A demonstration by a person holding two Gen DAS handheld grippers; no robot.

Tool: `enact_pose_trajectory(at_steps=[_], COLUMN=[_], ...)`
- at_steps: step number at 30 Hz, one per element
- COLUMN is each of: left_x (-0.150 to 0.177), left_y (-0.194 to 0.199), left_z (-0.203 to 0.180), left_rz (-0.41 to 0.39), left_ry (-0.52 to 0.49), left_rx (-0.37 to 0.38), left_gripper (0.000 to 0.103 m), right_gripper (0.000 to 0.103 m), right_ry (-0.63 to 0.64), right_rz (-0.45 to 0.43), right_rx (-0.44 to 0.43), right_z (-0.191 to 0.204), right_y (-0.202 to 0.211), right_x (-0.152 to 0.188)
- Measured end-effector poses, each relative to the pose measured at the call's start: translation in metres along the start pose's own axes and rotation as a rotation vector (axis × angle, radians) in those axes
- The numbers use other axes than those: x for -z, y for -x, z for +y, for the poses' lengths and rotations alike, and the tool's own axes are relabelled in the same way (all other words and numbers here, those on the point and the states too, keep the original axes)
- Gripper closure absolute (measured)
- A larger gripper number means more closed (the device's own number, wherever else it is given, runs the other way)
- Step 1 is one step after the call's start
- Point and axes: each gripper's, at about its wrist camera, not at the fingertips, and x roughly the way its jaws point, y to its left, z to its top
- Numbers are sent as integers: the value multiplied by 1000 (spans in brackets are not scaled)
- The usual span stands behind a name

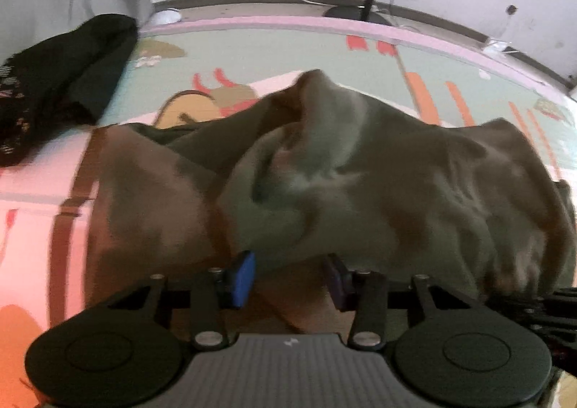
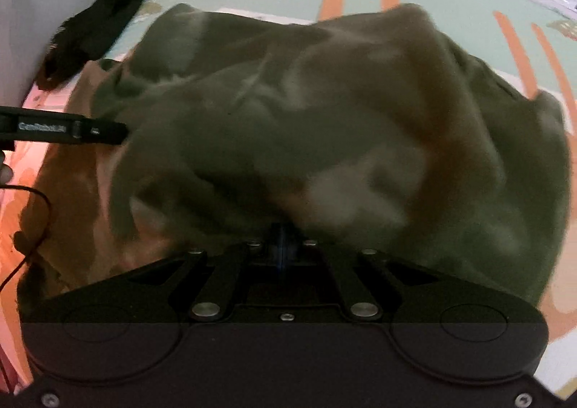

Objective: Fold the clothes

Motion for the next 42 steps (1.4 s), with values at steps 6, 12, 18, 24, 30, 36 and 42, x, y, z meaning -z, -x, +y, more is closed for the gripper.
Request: enact_pose_trajectory(at_steps=[6, 12, 18, 24, 30, 36, 42], left_x=[11, 30, 55, 89, 127, 163, 184], left_y=[28, 61, 104, 150, 182, 212, 224], left_z=[16, 9, -1, -9, 1, 9, 13], left_rz=[-42, -33, -13, -37, -27, -39, -53], left_ry=[1, -92, -136, -147, -118, -130, -131], left_rx=[26, -13, 5, -10, -3, -39, -50], left_gripper=[42, 40, 39, 30, 24, 23, 20], right_gripper=[102, 96, 88, 80, 75, 72, 71], right_ry=[-28, -35, -85, -91, -108, -108, -110], right_rz=[-20, -58, -80, -125, -145, -167, -188], right_rx=[-9, 34, 80, 139, 167, 185, 193], right_z=[-6, 2, 19, 46, 77, 104, 116], right_y=[21, 50, 85, 130, 163, 190, 204], right_x=[11, 26, 51, 80, 116, 154, 181])
